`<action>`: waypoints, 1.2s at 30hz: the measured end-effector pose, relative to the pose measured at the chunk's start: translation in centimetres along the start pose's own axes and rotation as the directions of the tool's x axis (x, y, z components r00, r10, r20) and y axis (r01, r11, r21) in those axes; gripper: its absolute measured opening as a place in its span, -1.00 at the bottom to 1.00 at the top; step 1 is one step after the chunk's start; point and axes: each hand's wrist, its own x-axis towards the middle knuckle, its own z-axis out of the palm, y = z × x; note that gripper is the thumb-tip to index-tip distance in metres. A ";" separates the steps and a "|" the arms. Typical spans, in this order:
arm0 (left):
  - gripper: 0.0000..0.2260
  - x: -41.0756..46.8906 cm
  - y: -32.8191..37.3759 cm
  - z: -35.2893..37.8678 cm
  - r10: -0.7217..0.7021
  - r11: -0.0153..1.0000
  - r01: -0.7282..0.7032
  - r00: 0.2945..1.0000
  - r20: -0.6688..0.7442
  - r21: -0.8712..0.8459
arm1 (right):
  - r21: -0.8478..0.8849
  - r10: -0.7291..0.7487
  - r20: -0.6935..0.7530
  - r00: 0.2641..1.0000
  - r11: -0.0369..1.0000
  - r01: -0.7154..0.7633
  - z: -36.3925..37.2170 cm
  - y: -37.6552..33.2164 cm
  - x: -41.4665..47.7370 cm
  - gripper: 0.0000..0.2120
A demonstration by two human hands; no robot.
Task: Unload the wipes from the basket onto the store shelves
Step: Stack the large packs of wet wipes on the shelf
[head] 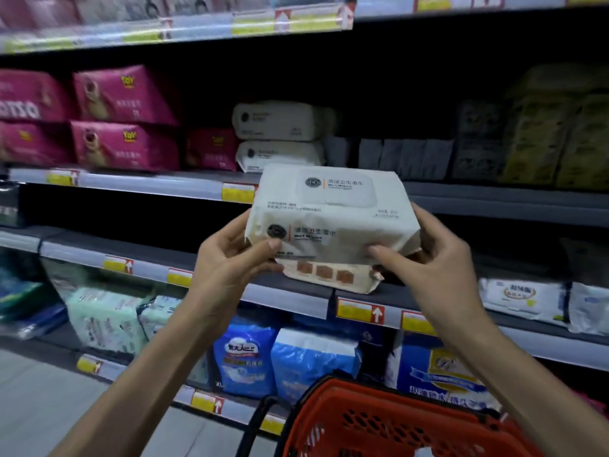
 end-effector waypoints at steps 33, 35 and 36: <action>-0.43 10.5 3.0 -3.6 0.136 0.222 0.012 0.990 -0.043 0.975 | -0.757 0.124 0.126 0.984 0.653 0.014 7.0 -1.4 13.8 -0.36; -0.36 8.8 3.1 -2.1 0.109 0.156 -0.084 0.992 0.067 0.984 | -0.765 0.130 0.193 0.973 0.640 0.066 5.3 -2.2 11.7 -0.31; -0.33 8.0 3.0 -1.3 0.092 0.134 -0.133 0.988 0.121 0.982 | -0.769 0.134 0.226 0.965 0.632 0.093 4.4 -2.6 10.5 -0.28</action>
